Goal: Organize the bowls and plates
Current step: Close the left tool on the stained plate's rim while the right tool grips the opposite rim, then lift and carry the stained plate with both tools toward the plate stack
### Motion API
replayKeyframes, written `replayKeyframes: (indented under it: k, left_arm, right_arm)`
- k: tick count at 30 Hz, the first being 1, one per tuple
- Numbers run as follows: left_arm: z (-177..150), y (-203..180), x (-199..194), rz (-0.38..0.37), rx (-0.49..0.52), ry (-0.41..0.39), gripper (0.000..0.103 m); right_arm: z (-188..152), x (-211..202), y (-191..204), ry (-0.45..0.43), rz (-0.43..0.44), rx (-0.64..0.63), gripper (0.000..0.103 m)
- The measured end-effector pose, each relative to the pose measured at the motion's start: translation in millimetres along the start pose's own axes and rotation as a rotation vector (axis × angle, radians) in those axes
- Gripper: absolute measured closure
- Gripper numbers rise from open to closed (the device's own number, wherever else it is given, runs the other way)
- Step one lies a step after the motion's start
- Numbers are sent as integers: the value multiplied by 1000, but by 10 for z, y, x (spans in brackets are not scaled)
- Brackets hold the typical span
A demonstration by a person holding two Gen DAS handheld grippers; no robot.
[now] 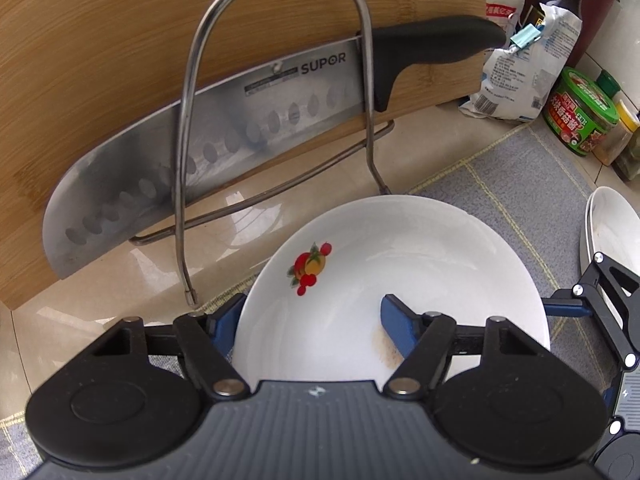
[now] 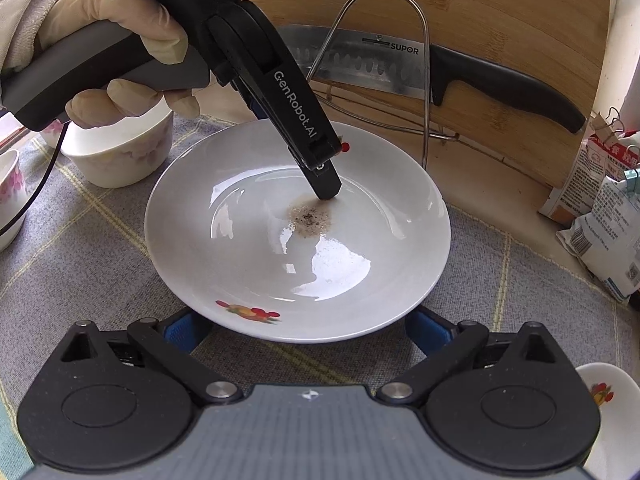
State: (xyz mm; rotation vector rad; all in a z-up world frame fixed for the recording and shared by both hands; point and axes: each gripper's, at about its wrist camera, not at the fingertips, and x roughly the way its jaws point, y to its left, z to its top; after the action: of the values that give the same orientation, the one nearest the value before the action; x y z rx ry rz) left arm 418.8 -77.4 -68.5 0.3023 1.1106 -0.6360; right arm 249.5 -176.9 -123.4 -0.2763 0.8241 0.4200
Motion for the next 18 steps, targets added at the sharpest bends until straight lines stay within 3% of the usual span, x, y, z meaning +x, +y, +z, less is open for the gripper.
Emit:
replayKeyframes:
  k: [18]
  left_arm:
    - [9,2,3,-21,20,-1,32]
  right_arm:
    - [42,45,-12,4,30,-19,0]
